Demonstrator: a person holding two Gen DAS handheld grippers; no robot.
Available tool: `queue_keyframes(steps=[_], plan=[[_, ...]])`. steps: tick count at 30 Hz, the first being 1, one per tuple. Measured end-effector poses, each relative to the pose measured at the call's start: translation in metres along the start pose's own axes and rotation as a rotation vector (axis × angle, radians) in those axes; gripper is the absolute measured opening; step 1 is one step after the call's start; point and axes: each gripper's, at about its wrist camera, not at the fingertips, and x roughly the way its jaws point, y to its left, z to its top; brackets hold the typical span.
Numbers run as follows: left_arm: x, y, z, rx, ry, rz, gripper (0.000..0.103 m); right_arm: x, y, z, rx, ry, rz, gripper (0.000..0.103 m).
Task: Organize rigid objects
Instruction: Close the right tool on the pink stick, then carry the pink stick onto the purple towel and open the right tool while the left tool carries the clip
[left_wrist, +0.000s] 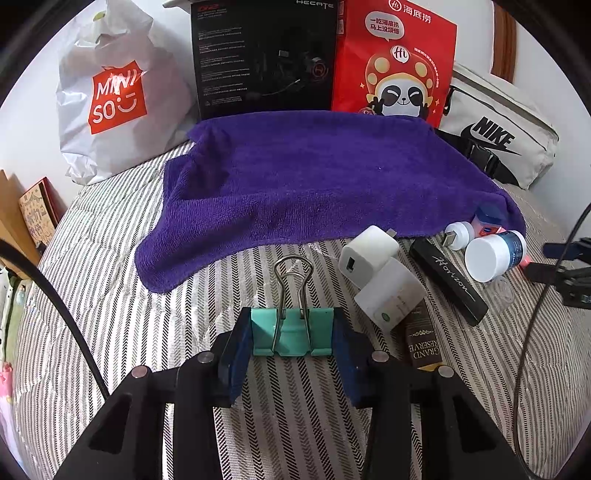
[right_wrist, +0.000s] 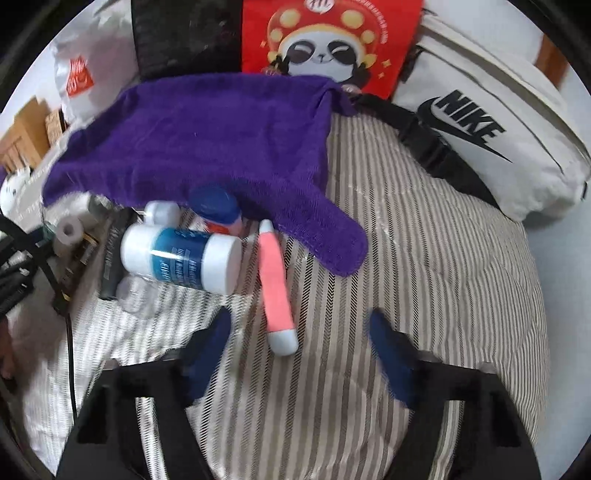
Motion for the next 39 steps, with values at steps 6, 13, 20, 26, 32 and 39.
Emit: queue_keyframes(steps=[6, 13, 20, 26, 32, 39], plan=[[0.0, 0.0, 0.0, 0.002, -0.001, 0.002, 0.04, 0.012, -0.002, 0.005, -0.037, -0.059, 0.085, 0.036], [0.0, 0.0, 0.0, 0.002, -0.001, 0.002, 0.04, 0.01, 0.009, 0.004, -0.08, -0.03, 0.123, 0.017], [0.001, 0.001, -0.001, 0.001, -0.002, 0.001, 0.04, 0.005, 0.017, -0.004, -0.101, 0.01, 0.102, 0.017], [0.001, 0.001, -0.001, 0.0, -0.003, -0.002, 0.039, 0.008, 0.003, -0.001, -0.044, 0.033, 0.152, 0.016], [-0.003, 0.003, -0.003, -0.035, 0.005, 0.011, 0.039, -0.004, -0.018, -0.012, 0.026, 0.043, 0.124, 0.016], [-0.015, 0.005, -0.013, -0.056, 0.032, 0.0, 0.039, -0.018, -0.03, -0.013, 0.07, 0.026, 0.127, 0.017]])
